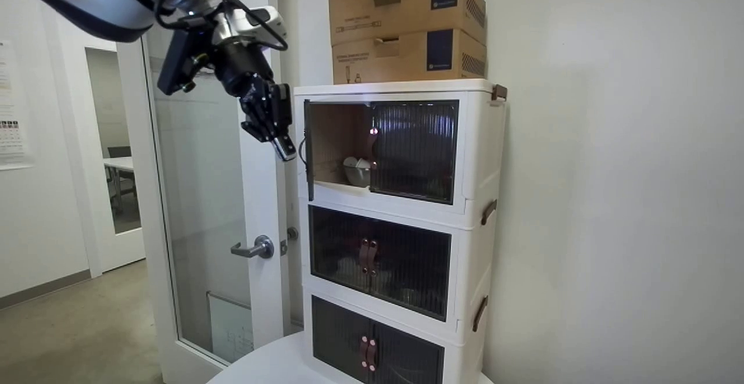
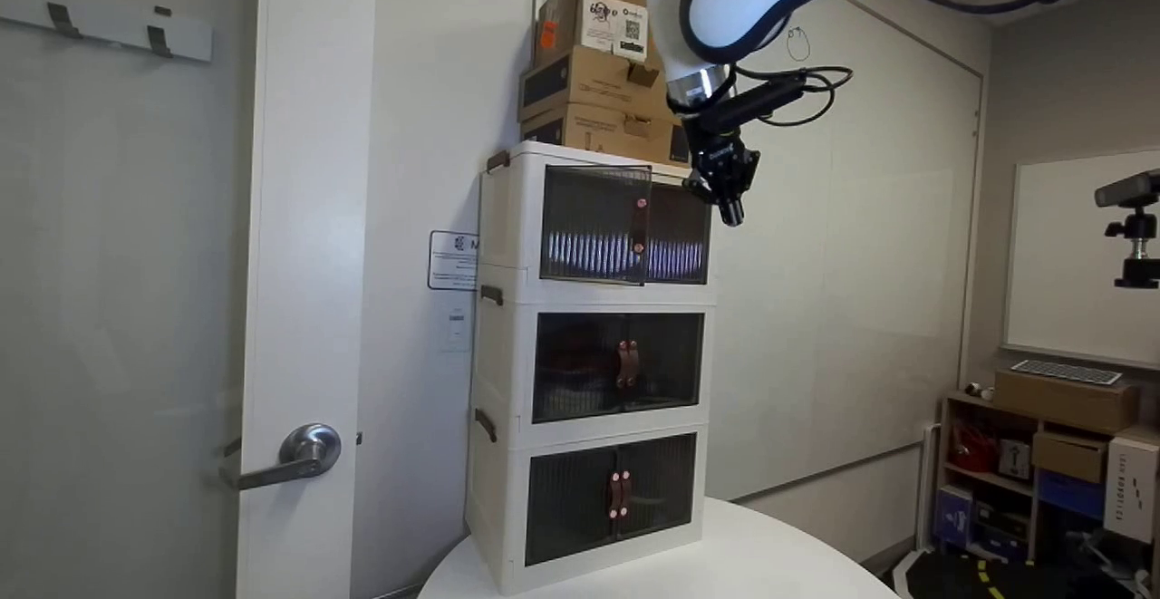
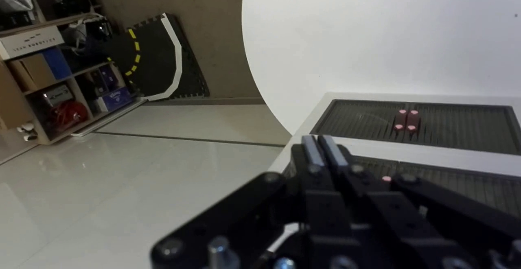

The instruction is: Close the top left cabinet door

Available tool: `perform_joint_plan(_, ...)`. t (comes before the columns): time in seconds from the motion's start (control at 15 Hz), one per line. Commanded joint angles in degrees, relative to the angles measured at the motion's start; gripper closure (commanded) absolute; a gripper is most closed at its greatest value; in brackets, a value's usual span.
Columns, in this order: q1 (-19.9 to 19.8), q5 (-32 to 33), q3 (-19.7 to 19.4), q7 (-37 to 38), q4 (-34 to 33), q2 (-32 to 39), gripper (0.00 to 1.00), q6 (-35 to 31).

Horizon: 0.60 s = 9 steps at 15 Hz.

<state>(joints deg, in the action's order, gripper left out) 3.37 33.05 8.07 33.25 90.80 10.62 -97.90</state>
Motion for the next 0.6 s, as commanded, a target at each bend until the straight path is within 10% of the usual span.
perform_joint_plan(0.0, 2.29, -5.10, -2.78, -1.77, -14.24, 9.03, 1.00, 2.73)
perform_joint_plan(0.53, 5.75, -19.19, -4.94, -6.09, -32.97, 22.81, 0.95, 12.41)
